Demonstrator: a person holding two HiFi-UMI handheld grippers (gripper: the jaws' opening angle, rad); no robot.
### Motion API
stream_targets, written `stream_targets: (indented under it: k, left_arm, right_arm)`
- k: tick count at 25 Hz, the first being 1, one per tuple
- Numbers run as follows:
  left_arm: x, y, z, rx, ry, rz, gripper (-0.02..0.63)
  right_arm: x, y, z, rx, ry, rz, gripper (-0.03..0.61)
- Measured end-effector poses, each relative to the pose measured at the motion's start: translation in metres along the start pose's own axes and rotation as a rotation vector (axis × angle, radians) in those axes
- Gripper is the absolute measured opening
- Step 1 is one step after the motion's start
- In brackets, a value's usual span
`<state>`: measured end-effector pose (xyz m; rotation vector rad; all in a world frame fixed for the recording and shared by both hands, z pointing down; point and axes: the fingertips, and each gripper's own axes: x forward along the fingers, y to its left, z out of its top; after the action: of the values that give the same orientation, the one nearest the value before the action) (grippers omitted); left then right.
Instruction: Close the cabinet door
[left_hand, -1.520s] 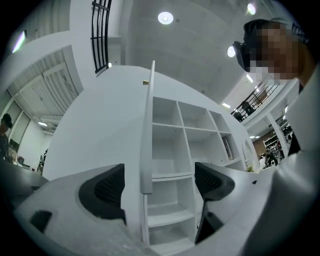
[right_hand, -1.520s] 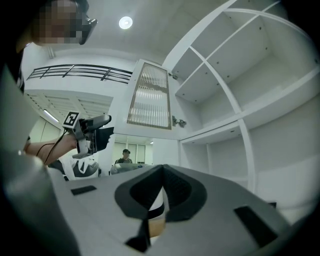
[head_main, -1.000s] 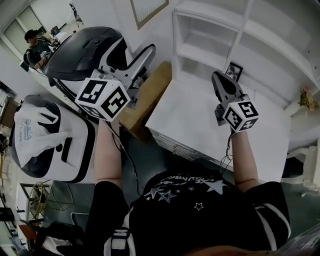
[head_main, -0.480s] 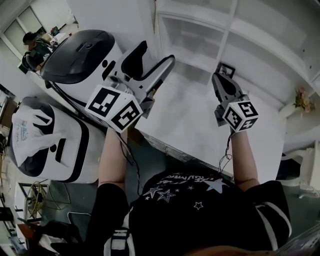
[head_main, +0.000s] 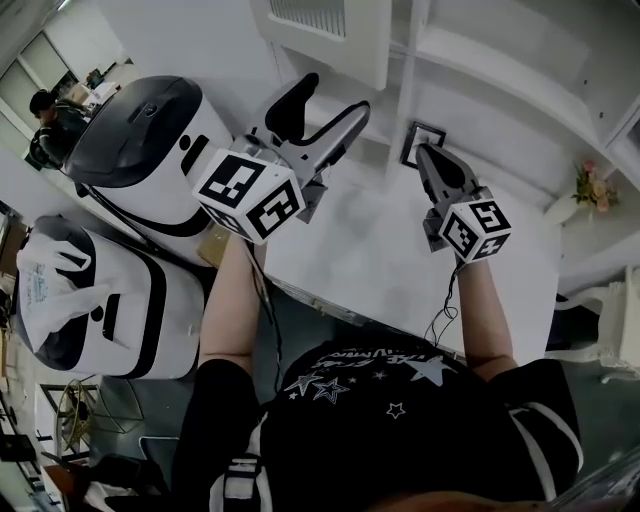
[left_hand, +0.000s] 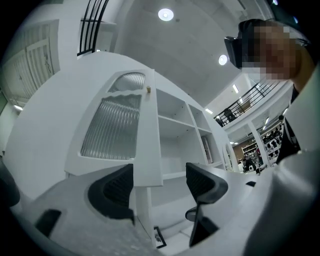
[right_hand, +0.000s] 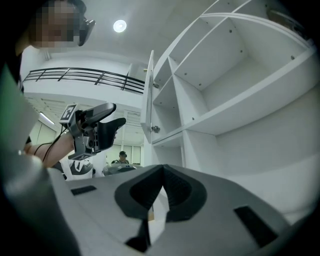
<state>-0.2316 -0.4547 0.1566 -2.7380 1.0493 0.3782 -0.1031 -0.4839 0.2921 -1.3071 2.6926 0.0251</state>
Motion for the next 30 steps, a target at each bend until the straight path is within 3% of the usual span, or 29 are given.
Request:
stream_targets:
  k: [12, 22, 30]
  left_arm:
    - [0.044, 0.004, -0.007, 0.002, 0.018, 0.009, 0.286]
    - [0.066, 0.018, -0.011, -0.033, 0.005, 0.069, 0.16]
    - [0.101, 0.026, -0.023, -0.007, 0.002, 0.099, 0.14]
  right_arm:
    - [-0.021, -0.041, -0.001, 0.019, -0.002, -0.056, 0.005]
    - [-0.041, -0.075, 0.0, 0.025, -0.013, -0.115, 0.005]
    - [-0.052, -0.107, -0.009, 0.047, -0.013, -0.164, 0.006]
